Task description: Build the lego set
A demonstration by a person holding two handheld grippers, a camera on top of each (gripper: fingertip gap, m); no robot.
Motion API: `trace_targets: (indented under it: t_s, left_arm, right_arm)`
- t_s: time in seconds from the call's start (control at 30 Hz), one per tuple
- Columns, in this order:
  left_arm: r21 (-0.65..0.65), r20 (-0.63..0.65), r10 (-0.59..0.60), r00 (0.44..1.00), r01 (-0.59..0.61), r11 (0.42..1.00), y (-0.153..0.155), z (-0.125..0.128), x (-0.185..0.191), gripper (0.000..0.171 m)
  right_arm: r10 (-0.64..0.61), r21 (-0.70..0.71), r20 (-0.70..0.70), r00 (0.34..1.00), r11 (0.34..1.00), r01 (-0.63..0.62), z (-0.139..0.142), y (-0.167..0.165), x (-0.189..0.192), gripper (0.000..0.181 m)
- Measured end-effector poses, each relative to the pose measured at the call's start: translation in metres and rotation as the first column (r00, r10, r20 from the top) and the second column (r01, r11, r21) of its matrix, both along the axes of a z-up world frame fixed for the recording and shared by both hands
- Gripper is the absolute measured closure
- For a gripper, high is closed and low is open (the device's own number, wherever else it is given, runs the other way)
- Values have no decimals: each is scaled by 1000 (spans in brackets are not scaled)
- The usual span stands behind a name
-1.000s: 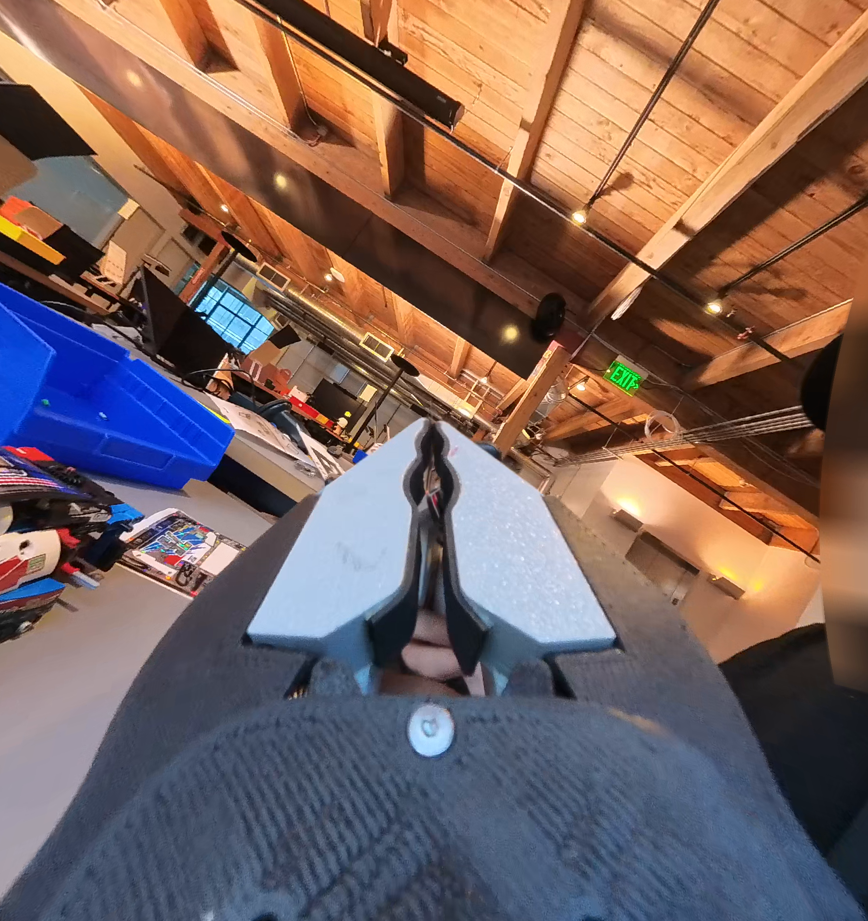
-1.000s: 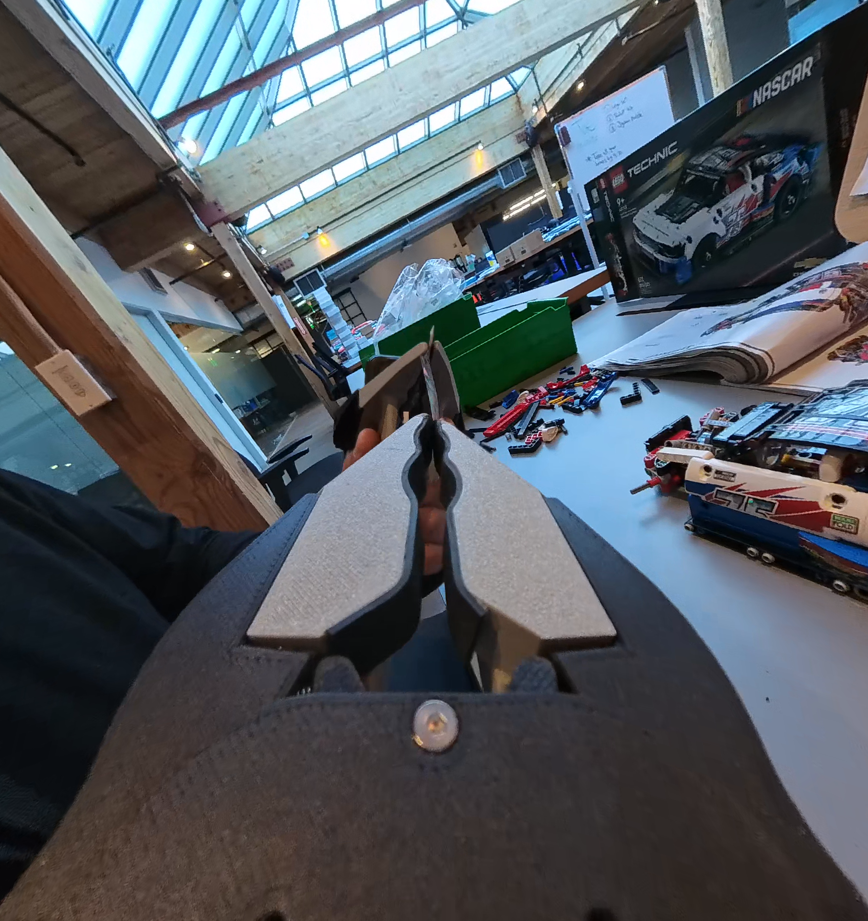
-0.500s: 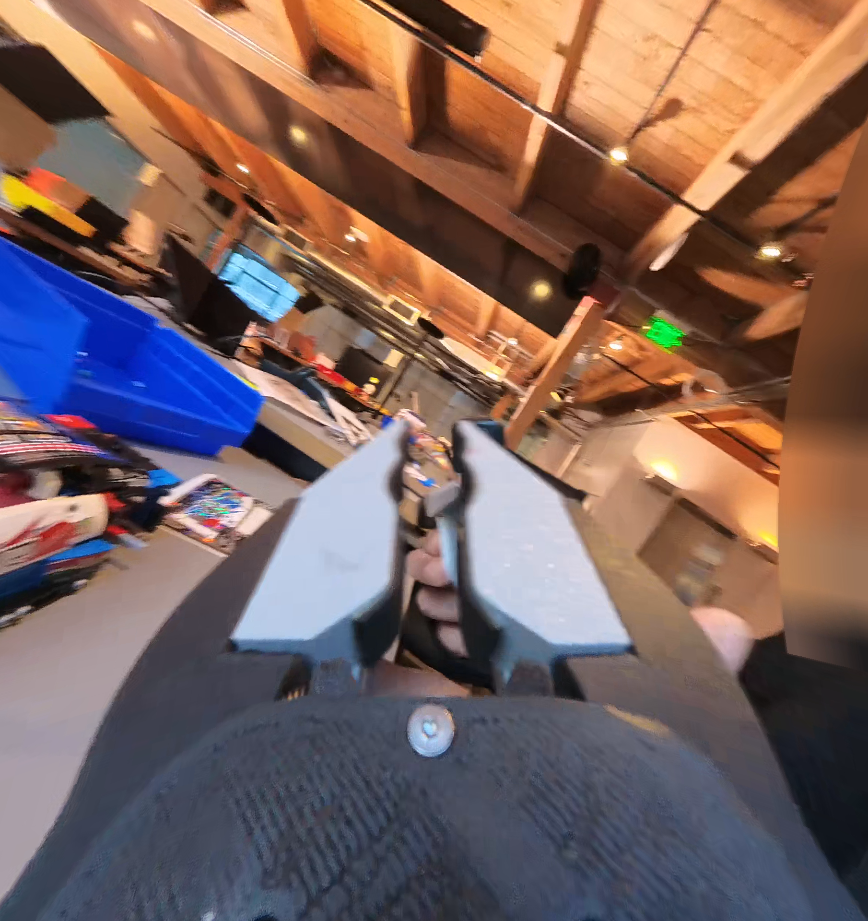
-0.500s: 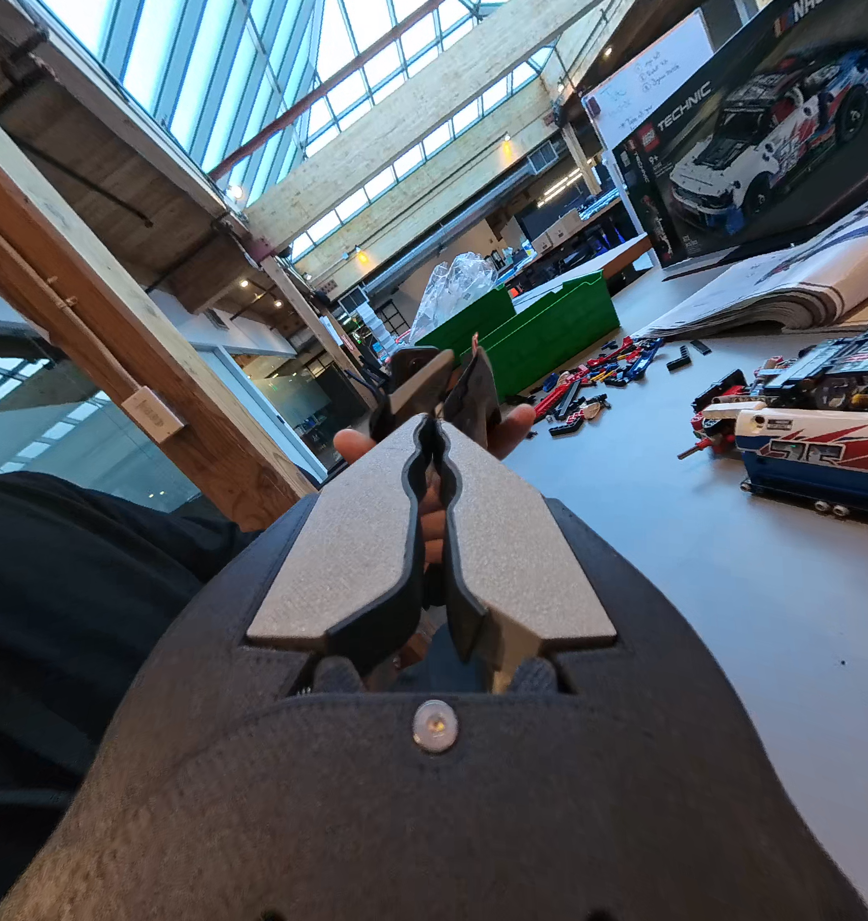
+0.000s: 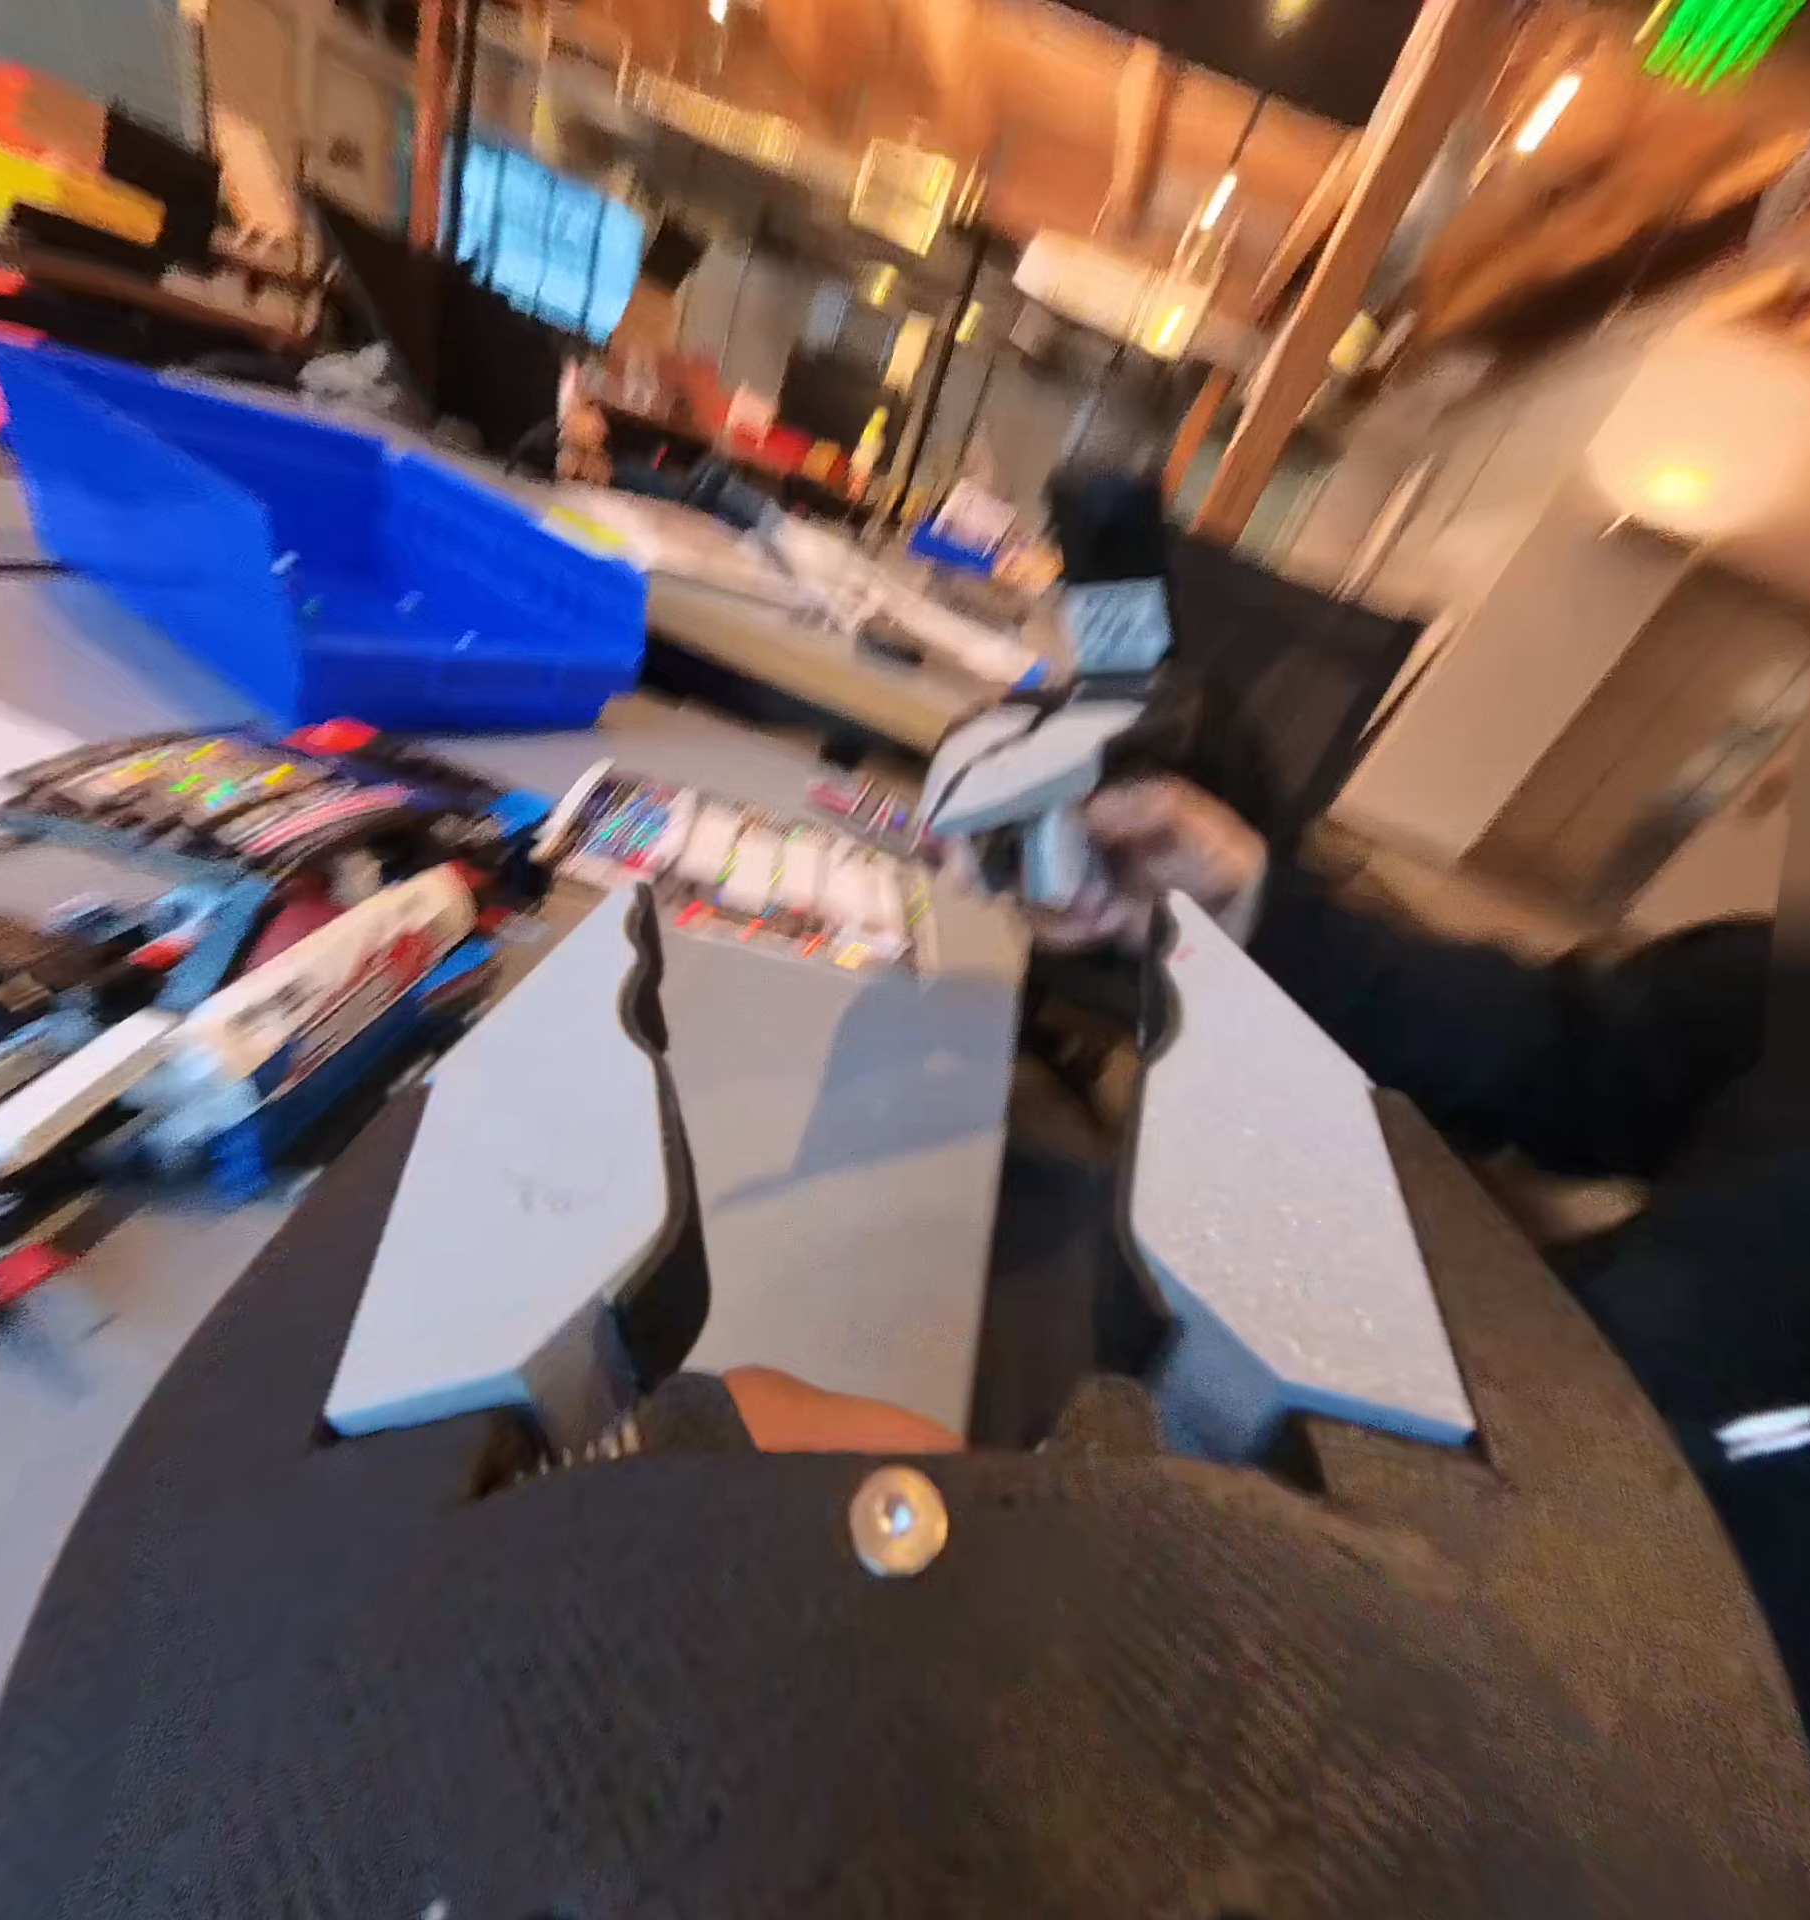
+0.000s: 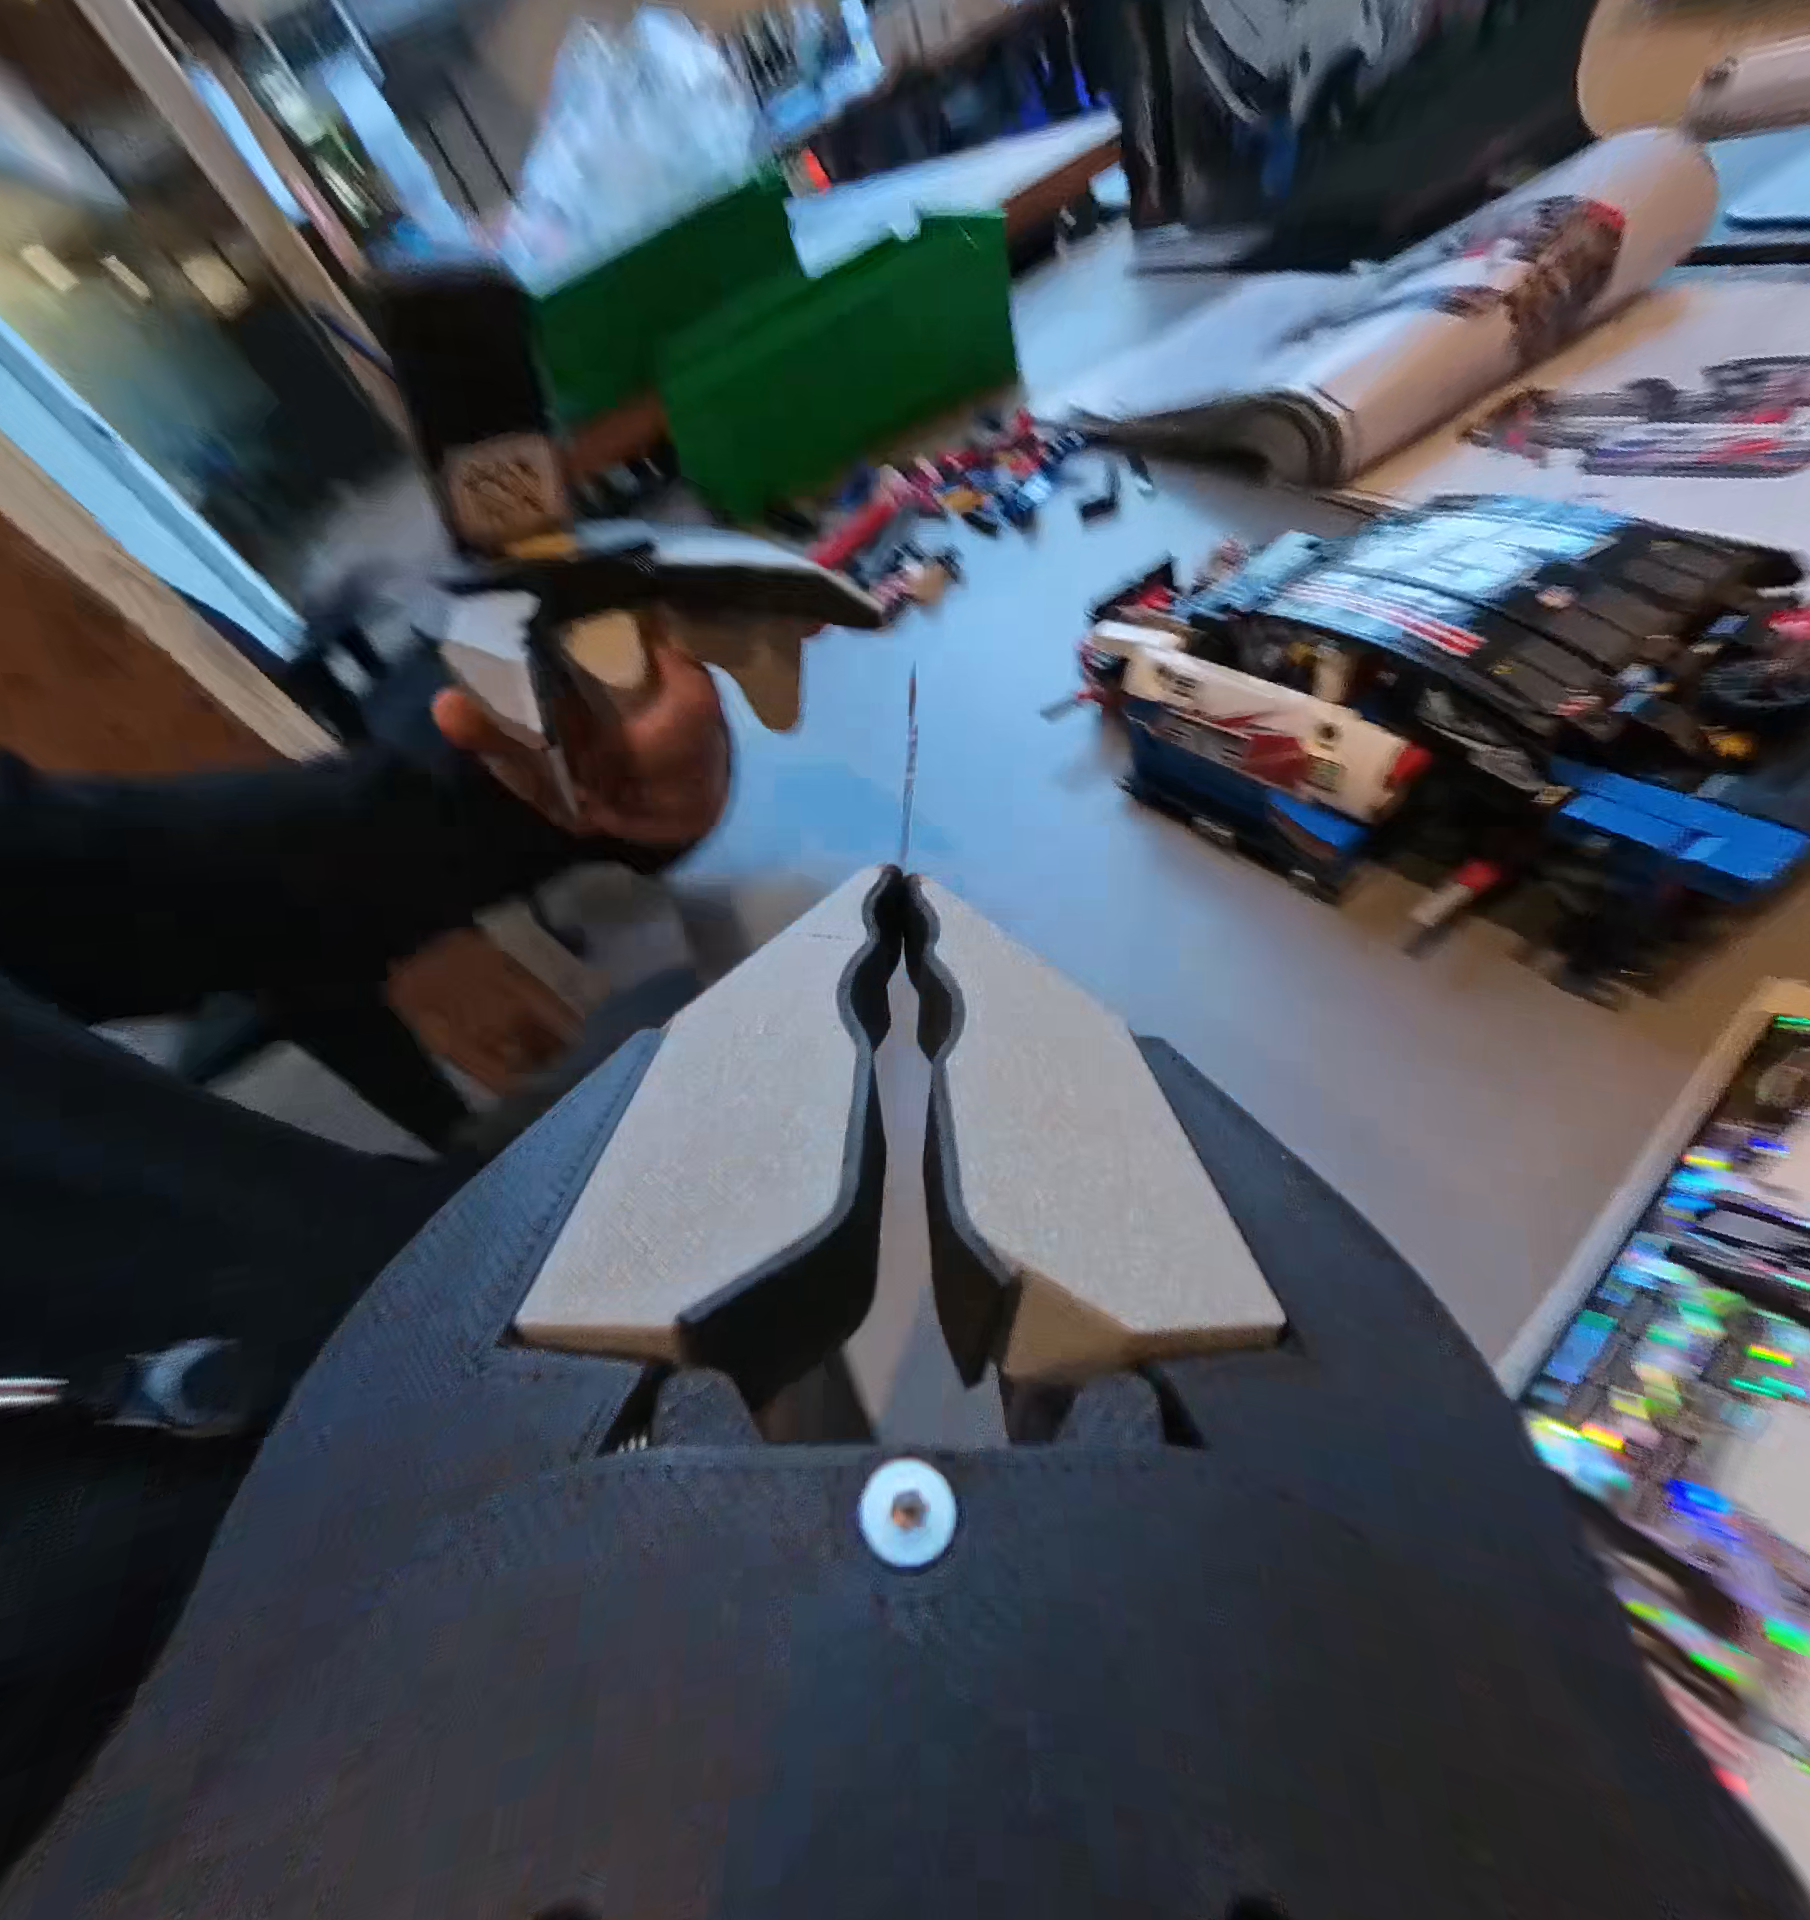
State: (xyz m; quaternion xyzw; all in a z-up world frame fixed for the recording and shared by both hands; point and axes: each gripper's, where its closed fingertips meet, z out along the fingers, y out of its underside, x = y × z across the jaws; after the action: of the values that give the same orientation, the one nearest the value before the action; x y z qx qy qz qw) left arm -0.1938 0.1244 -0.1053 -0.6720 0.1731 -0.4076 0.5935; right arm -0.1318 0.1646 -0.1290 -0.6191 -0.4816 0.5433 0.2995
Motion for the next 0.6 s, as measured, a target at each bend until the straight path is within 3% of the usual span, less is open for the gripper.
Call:
trace_targets:
  t_s: [0.07, 0.13, 0.3, 0.6]
  left_arm:
    - [-29, -229, 92, 969, -101, 994, 7, -36, -20, 81]
    - [-44, -395, 171, 903, -205, 978, 13, -66, -43, 87]
    - [-38, -484, 171, 858, -215, 976, 18, -76, -56, 109]
    - [-114, -492, 73, 867, -147, 982, 32, -86, -66, 116]
  right_arm:
    - [-38, 131, 85, 996, 991, 27, -16, 16, 0, 181]
    - [-52, 222, 133, 990, 975, 21, -26, 26, -5, 181]
    - [7, 259, 209, 978, 964, -63, -48, 36, -29, 181]
    - [128, 350, 250, 960, 912, -213, -59, 53, -51, 181]
